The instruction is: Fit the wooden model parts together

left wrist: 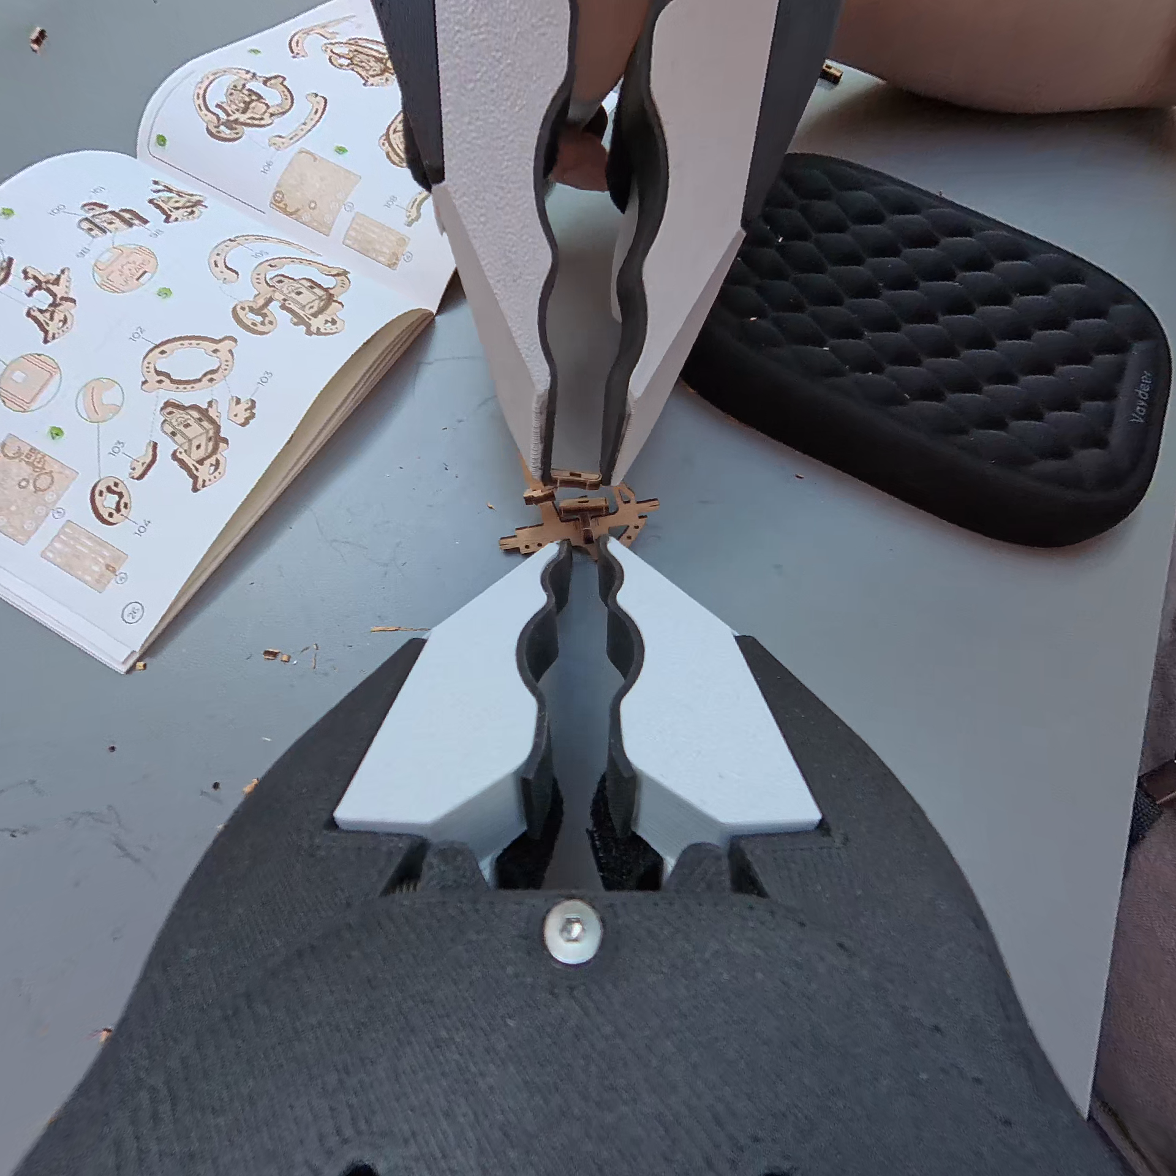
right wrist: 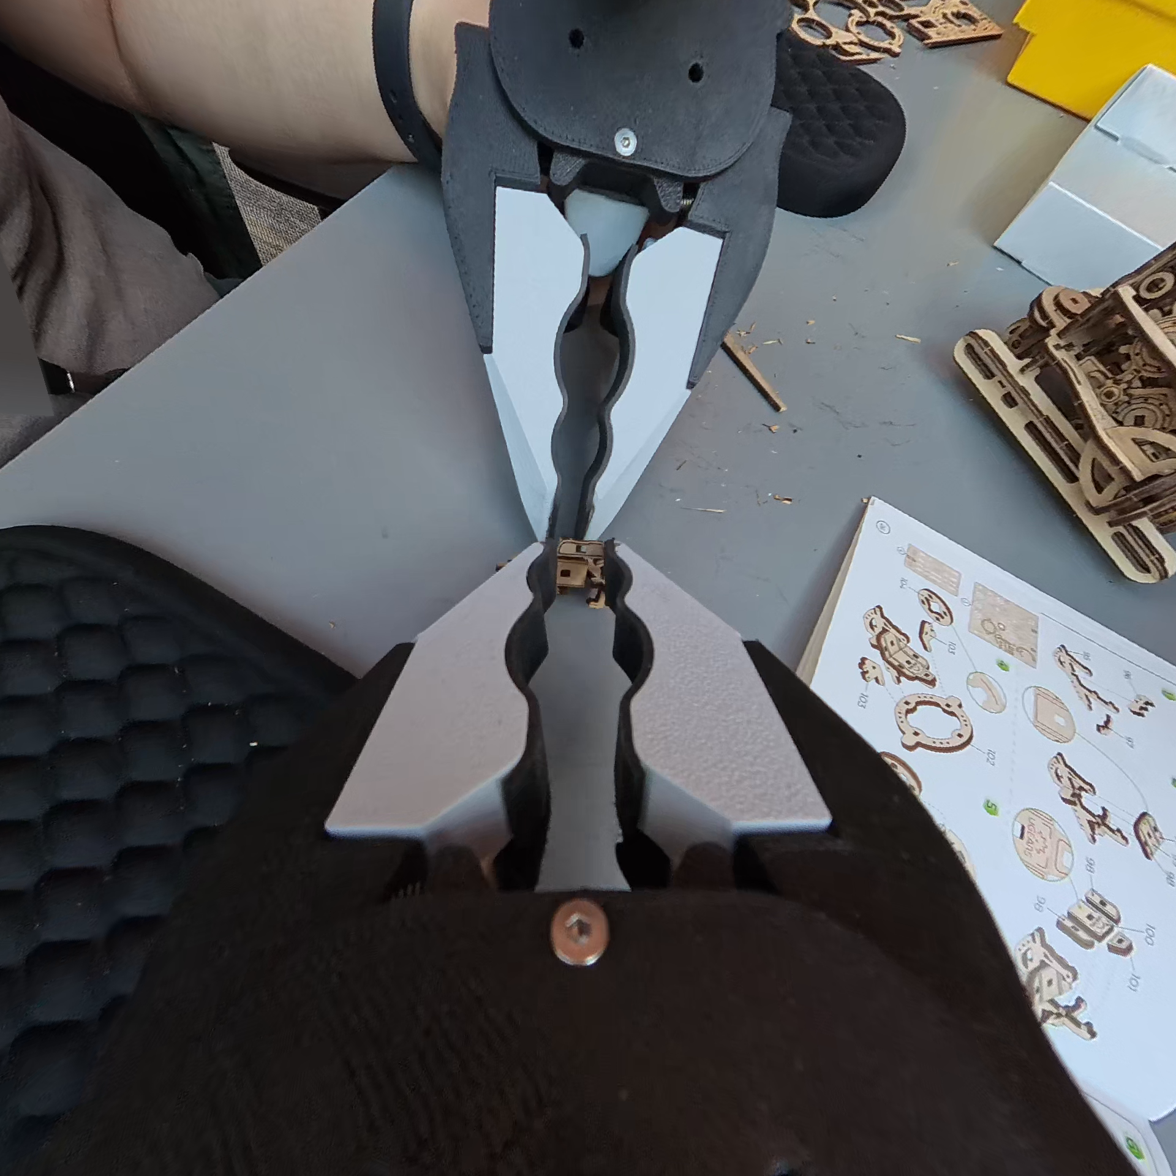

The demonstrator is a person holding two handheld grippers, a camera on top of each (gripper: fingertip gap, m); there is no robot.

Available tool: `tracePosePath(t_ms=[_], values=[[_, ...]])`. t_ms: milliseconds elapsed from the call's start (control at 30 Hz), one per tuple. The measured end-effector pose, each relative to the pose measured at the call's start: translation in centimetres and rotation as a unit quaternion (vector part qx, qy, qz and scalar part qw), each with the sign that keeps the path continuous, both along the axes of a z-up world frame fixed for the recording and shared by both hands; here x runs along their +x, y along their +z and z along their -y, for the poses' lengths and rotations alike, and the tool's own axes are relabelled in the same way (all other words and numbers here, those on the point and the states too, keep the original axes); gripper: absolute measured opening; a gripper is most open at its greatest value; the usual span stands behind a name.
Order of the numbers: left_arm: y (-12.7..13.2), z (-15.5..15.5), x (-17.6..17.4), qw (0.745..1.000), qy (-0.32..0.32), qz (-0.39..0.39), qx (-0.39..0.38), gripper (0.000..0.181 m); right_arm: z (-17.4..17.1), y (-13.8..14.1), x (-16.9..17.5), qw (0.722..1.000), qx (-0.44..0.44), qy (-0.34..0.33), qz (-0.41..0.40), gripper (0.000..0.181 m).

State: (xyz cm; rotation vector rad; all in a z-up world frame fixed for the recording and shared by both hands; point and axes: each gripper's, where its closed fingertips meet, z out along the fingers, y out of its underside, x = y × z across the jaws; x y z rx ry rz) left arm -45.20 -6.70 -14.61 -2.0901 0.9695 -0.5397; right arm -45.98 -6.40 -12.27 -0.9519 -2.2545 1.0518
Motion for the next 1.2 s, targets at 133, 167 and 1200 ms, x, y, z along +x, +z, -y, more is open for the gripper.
tracePosePath(t_ms=[133, 167, 1200], values=[[0.3, 0.0, 0.1, 1.0, -0.007, 0.008, -0.004, 0.005, 0.1, 0.0, 0.0, 1.0, -0.003, 0.005, 0.007, 0.013], [0.2, 0.0, 0.1, 1.0, -0.008, 0.006, -0.005, 0.005, 0.2, 0.0, 0.0, 1.0, -0.001, 0.008, 0.007, 0.013], [0.0, 0.1, 0.4, 0.999, -0.028, -0.018, 0.037, 0.0, 0.9, -1.0, 0.1, 0.994, 0.1, 0.026, 0.026, 0.013]])
